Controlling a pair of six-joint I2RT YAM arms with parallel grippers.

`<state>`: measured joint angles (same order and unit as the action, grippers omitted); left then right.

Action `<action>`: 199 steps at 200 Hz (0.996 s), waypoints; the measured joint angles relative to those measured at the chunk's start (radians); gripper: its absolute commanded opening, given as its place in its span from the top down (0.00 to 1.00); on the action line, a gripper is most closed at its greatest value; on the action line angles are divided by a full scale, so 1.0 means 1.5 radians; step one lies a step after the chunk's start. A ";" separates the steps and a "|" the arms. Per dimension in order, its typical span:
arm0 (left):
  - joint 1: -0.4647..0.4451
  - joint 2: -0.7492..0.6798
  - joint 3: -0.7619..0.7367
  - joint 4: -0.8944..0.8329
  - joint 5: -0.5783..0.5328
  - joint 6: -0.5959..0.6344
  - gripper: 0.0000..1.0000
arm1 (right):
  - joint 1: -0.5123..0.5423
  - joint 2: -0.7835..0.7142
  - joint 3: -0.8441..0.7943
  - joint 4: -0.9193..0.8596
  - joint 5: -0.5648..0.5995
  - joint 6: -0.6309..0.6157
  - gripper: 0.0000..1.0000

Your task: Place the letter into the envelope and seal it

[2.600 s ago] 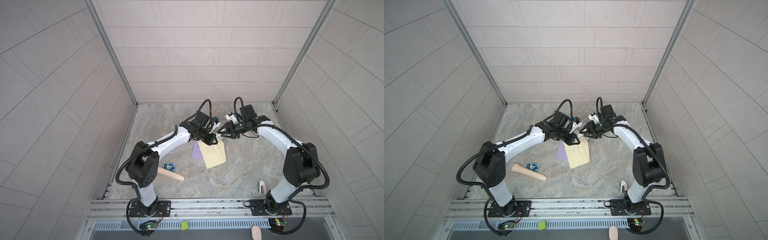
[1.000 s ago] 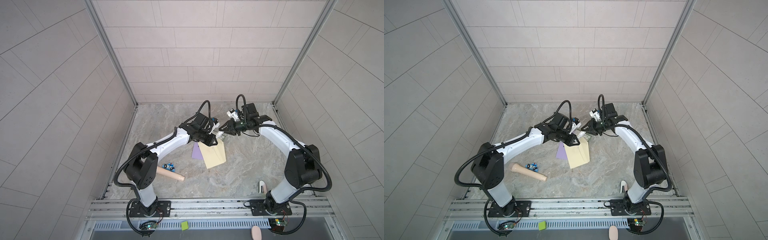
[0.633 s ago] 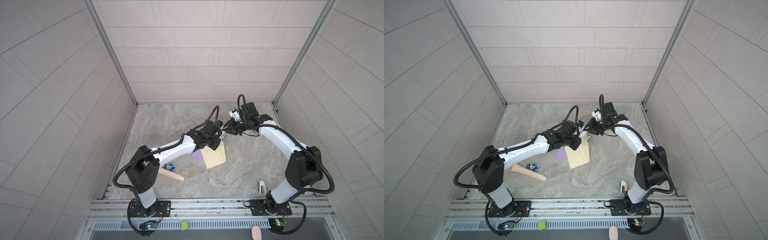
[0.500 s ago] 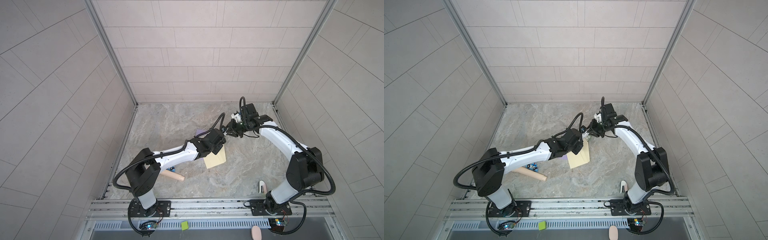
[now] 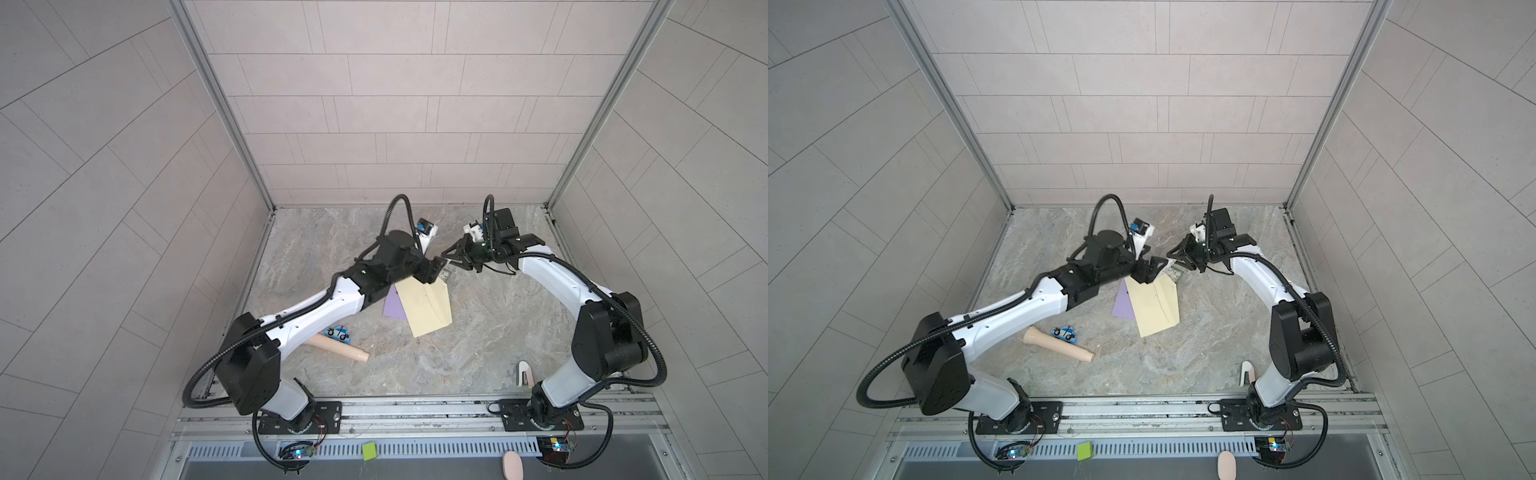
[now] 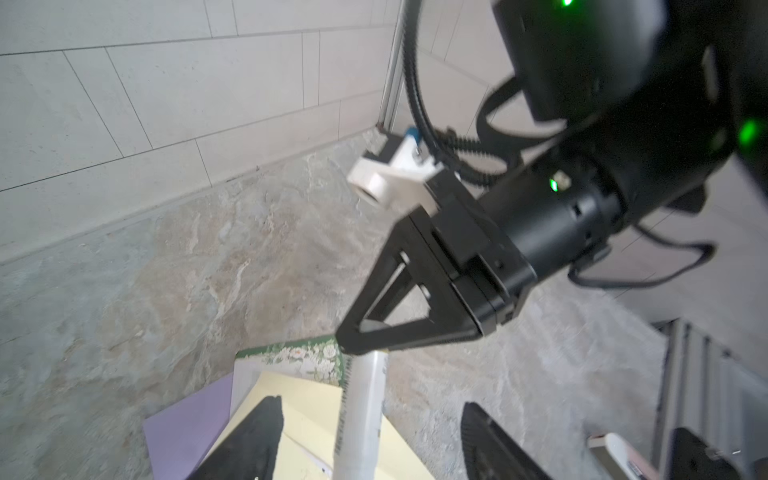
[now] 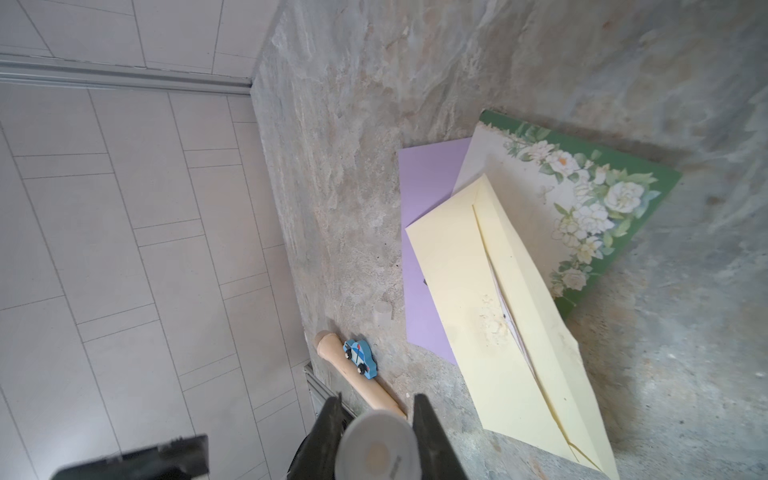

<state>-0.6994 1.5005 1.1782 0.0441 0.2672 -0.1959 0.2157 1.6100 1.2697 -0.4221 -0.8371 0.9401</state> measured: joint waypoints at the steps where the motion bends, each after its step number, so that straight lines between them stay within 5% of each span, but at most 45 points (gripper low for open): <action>1: 0.003 0.000 0.001 0.001 0.003 -0.002 0.25 | 0.000 0.000 0.000 0.000 -0.001 0.000 1.00; 24: 0.073 0.021 0.026 0.001 0.113 -0.054 0.24 | -0.010 0.000 0.009 -0.004 -0.034 -0.019 1.00; 63: 0.072 0.093 0.076 -0.042 0.236 -0.077 0.26 | -0.011 -0.005 0.035 -0.011 -0.070 -0.050 1.00; 88: 0.067 0.119 0.076 -0.060 0.273 -0.086 0.41 | -0.011 -0.012 0.039 -0.011 -0.086 -0.059 1.00; 136: 0.065 0.127 0.076 -0.068 0.290 -0.097 0.89 | -0.011 -0.013 0.041 -0.015 -0.093 -0.075 1.00; 173: 0.045 0.127 0.076 -0.071 0.251 -0.094 1.00 | -0.006 -0.012 0.049 -0.039 -0.067 -0.092 1.00; 199: 0.006 0.127 0.076 -0.077 0.152 -0.060 1.00 | 0.006 -0.012 0.056 -0.061 -0.003 -0.093 1.00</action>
<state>-0.6903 1.6909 1.2922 -0.0711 0.4950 -0.2859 0.2245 1.5913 1.3540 -0.5140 -0.8417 0.8005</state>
